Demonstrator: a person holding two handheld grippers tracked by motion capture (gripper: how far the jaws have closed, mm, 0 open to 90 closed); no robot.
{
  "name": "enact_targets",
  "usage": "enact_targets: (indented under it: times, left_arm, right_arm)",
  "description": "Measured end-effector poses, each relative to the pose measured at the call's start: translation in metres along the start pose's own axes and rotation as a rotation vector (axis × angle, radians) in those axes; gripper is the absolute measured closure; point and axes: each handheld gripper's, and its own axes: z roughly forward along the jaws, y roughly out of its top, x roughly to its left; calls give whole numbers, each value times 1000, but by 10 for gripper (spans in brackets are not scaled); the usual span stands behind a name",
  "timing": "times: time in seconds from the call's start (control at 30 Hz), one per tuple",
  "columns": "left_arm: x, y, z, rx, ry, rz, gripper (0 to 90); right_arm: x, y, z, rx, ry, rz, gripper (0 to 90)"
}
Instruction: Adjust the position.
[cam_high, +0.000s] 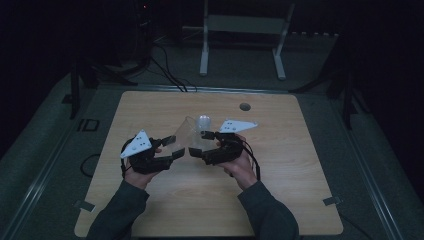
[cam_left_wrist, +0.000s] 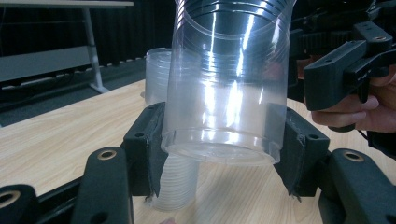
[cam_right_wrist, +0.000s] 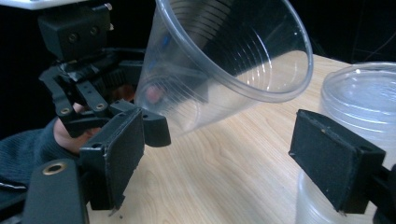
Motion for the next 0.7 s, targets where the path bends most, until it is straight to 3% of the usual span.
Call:
enact_targets:
  times: [0.27,0.7]
  left_arm:
    - [-1,1,0,-10,-6,2,412]
    - [-4,1,1,-16,-22,10,412]
  right_arm:
    - [-2,2,3,-41,57,62,145]
    - [-3,4,9,-91,100,120,137]
